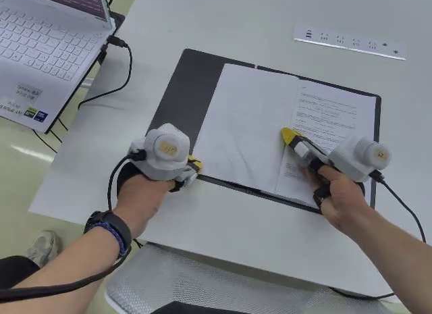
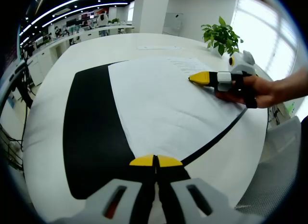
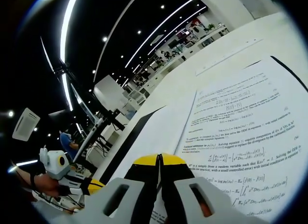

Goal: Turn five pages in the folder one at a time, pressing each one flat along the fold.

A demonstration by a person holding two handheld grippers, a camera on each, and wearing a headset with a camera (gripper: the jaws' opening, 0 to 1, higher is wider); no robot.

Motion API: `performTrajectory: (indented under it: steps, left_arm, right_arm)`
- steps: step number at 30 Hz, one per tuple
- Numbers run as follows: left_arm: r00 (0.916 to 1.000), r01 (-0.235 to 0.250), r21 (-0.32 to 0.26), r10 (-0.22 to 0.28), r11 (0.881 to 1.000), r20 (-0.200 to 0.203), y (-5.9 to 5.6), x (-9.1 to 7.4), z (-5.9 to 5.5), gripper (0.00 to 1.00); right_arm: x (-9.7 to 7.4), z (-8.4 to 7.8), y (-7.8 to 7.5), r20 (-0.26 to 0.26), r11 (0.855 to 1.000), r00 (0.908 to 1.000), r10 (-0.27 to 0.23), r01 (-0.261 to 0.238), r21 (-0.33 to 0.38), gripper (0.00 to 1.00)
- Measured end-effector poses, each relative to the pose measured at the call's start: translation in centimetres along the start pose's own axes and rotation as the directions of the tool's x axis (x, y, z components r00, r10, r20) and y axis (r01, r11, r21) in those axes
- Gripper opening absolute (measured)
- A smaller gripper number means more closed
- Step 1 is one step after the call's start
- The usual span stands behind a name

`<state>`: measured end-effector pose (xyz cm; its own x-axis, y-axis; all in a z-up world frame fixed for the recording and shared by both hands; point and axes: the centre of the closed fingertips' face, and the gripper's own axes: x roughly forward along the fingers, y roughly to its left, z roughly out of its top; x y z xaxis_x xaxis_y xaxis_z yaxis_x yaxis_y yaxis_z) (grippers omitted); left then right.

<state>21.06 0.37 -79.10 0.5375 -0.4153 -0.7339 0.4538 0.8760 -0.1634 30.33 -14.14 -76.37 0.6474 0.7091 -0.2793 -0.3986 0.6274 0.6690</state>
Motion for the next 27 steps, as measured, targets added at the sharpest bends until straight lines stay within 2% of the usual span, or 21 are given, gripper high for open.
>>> performTrajectory:
  steps: [16, 27]
  left_arm:
    - [1.0000, 0.003, -0.003, -0.003, 1.000, 0.001, -0.5, -0.5, 0.3, 0.00]
    - [1.0000, 0.001, -0.005, -0.001, 1.000, 0.004, -0.1, -0.1, 0.1, 0.00]
  right_arm:
    - [-1.7, -2.2, 1.2, -0.014, 1.000, 0.9999, -0.004, 0.004, 0.001, 0.00]
    - [-2.8, -3.7, 1.3, -0.036, 1.000, 0.9993, -0.004, 0.004, 0.009, 0.00]
